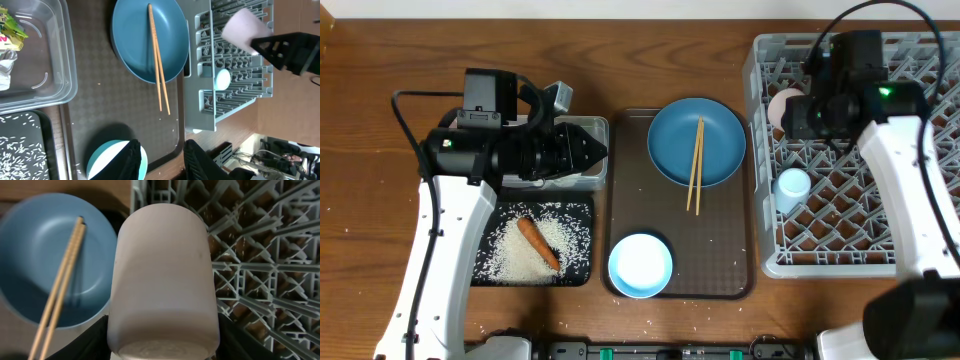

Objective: Sort waste into correct bins and load items into the dishwasher rack
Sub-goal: 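Place the pink cup upright in the dish rack with the right gripper, then grasp a chopstick from the blue plate with the right gripper, then stand the chopstick in the dish rack with the right gripper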

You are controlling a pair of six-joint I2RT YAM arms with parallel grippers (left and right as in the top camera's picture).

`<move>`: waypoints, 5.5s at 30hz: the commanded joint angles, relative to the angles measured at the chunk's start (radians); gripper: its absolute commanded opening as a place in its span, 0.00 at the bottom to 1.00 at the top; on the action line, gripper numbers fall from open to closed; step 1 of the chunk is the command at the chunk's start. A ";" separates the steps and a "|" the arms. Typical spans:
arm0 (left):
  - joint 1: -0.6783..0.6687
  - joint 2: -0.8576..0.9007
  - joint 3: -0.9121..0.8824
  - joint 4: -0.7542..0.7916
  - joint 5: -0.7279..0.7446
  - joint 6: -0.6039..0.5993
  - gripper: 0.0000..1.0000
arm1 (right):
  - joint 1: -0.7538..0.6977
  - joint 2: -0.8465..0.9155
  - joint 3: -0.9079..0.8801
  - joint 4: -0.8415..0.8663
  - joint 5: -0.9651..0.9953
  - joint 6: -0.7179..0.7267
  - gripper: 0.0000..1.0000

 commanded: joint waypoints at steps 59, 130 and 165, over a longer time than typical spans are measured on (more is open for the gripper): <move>0.000 -0.164 -0.010 -0.058 -0.632 -0.034 0.88 | 0.311 0.017 -0.219 0.159 -0.204 0.392 0.34; 0.000 -0.164 -0.010 -0.058 -0.632 -0.034 0.91 | 0.395 -0.012 -0.356 0.521 0.057 0.419 0.01; 0.000 -0.164 -0.010 -0.058 -0.632 -0.034 0.91 | -0.146 -0.103 -0.309 0.388 0.192 -0.297 0.30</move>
